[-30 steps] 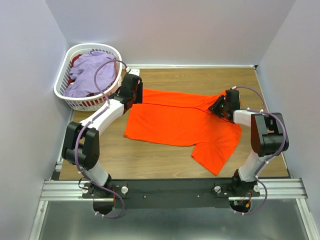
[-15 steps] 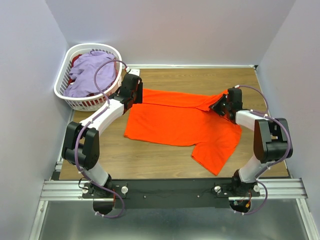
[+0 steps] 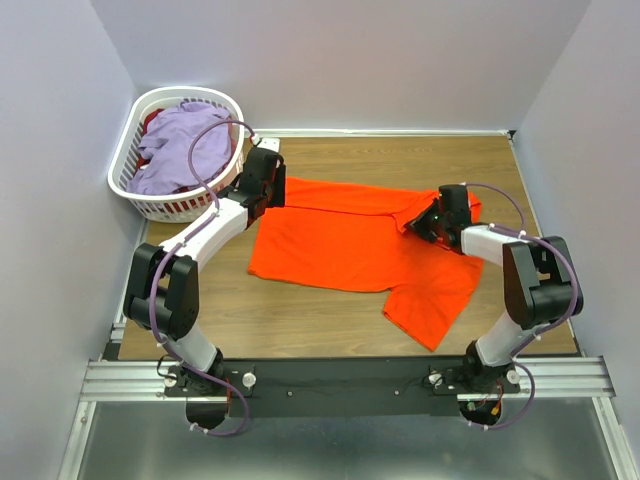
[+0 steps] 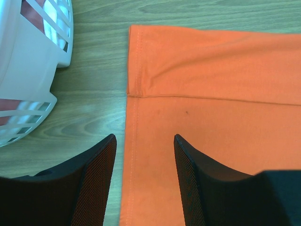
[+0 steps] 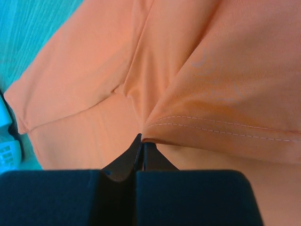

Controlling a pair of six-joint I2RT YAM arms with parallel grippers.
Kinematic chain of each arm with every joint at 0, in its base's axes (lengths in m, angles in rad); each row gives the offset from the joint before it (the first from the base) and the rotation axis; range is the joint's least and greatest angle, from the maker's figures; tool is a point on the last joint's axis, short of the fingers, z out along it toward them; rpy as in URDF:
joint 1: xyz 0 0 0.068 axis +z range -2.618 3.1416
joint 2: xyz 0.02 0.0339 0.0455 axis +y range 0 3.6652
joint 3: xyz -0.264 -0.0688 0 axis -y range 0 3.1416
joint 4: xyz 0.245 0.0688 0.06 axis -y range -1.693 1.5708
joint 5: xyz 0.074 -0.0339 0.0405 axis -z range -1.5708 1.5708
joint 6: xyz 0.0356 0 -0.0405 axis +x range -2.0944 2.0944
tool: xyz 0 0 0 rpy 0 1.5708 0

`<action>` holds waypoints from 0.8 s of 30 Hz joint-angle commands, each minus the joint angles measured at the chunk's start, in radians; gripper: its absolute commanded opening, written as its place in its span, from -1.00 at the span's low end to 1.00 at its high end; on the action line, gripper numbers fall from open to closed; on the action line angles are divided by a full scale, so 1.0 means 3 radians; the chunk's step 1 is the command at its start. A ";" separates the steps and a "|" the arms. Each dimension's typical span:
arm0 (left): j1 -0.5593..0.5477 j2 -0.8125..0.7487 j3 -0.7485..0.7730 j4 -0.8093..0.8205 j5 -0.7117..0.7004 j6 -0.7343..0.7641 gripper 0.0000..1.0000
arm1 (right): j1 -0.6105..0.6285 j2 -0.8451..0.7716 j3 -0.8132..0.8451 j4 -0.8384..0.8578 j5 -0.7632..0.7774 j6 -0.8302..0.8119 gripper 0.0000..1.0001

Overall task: Fold and stack the t-shirts
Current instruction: Fold the tshirt

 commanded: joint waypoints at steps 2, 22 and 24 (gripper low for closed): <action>-0.0033 -0.0084 0.0054 -0.0034 0.0051 0.0023 0.21 | 0.0141 -0.0009 -0.0007 -0.0124 0.0243 0.0162 -0.89; -0.0048 -0.0069 0.0069 -0.0055 0.0051 0.0034 0.21 | 0.0085 -0.0555 0.0265 -0.1095 0.0768 -0.0830 -0.15; -0.0048 -0.0079 0.0069 -0.0055 0.0051 0.0034 0.21 | -0.0083 -0.0601 0.0208 -0.1131 0.0739 -0.0815 -0.15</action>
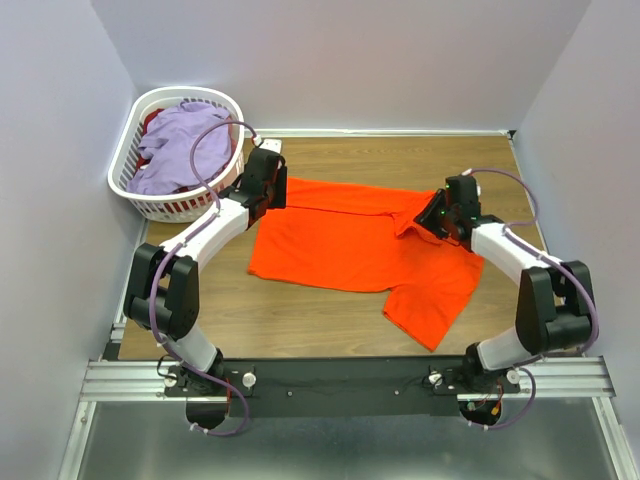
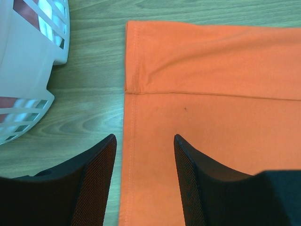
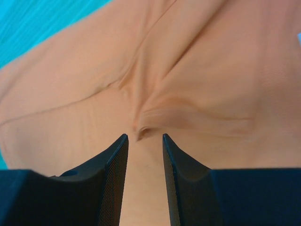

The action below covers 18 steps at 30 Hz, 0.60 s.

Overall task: Fold and stack the t-shirts
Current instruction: Fold the tshirt

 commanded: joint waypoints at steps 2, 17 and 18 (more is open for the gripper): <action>-0.0025 -0.0089 0.0058 -0.0010 0.0050 0.0027 0.21 | -0.0381 -0.0137 -0.0111 -0.0353 0.0243 -0.0136 -0.15; -0.0041 -0.0100 0.0053 -0.0010 0.0024 0.0027 0.21 | -0.0786 0.0077 -0.0378 -0.0098 -0.0218 0.0028 -0.25; -0.0035 -0.0100 0.0058 -0.0005 0.0024 0.0027 0.21 | -0.0796 0.0113 -0.0393 -0.0042 -0.0233 0.0039 -0.26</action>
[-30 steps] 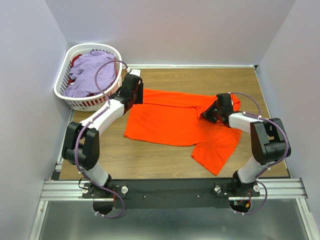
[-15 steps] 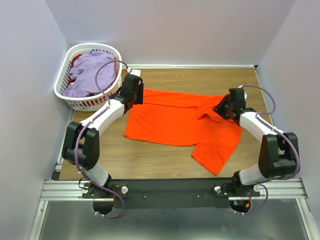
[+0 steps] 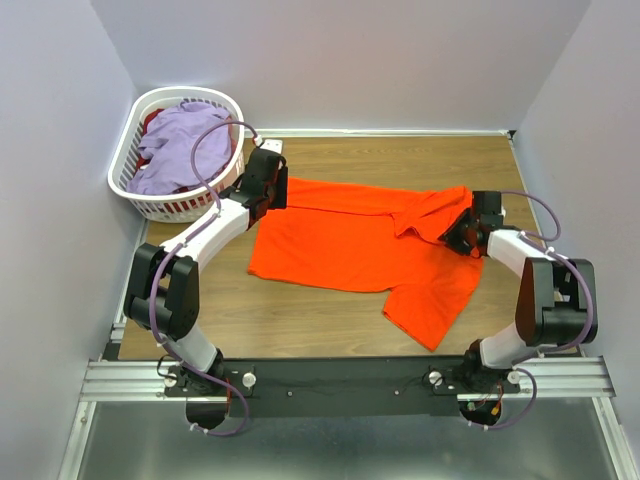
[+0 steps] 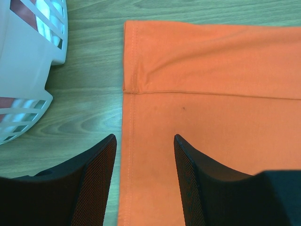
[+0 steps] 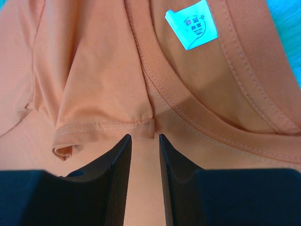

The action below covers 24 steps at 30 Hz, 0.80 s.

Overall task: Fold and stack the t-shirts
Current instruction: Fold the tshirt

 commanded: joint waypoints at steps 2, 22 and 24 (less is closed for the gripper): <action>-0.0020 -0.0100 0.0053 -0.0009 0.0021 0.0022 0.21 | -0.0040 0.0145 -0.0109 0.0180 -0.0149 0.0096 -0.27; -0.0030 -0.0105 0.0053 -0.0004 0.0005 0.0027 0.21 | -0.0060 0.0288 -0.0104 0.0375 -0.0226 0.0121 -0.41; -0.0030 -0.0110 0.0053 -0.0009 0.0005 0.0032 0.21 | -0.0070 0.0298 -0.0110 0.0380 -0.0206 0.0121 -0.52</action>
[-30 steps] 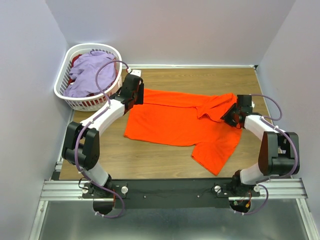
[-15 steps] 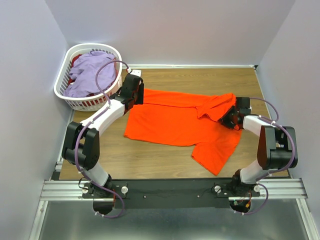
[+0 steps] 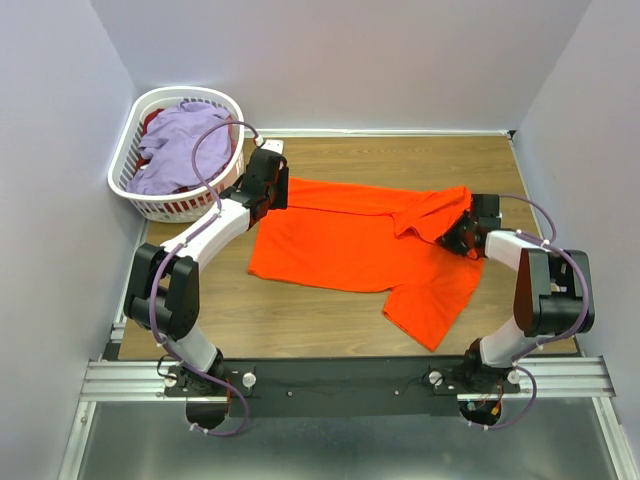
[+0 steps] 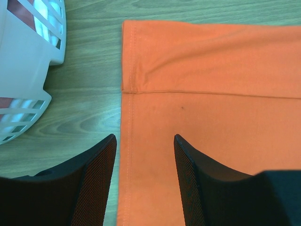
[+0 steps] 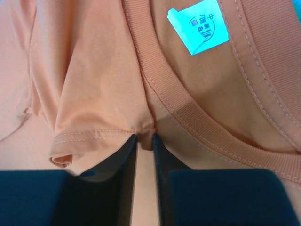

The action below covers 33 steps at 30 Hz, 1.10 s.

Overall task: Fold and stack the t-shirts
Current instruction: Fold the tshirt

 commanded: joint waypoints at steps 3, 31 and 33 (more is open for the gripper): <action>-0.0015 -0.0115 0.0048 -0.0004 0.0000 0.0036 0.21 | -0.0037 0.0034 -0.0036 0.0058 -0.0011 0.0012 -0.76; -0.0025 -0.0120 0.0058 -0.0014 0.0020 0.0041 0.21 | -0.0037 -0.0999 -0.0210 -0.0688 0.0464 0.0053 -0.99; -0.0025 -0.0125 0.0058 -0.0019 0.0015 0.0046 0.21 | -0.0037 -0.0999 -0.0225 -0.0724 0.0531 0.0058 -0.99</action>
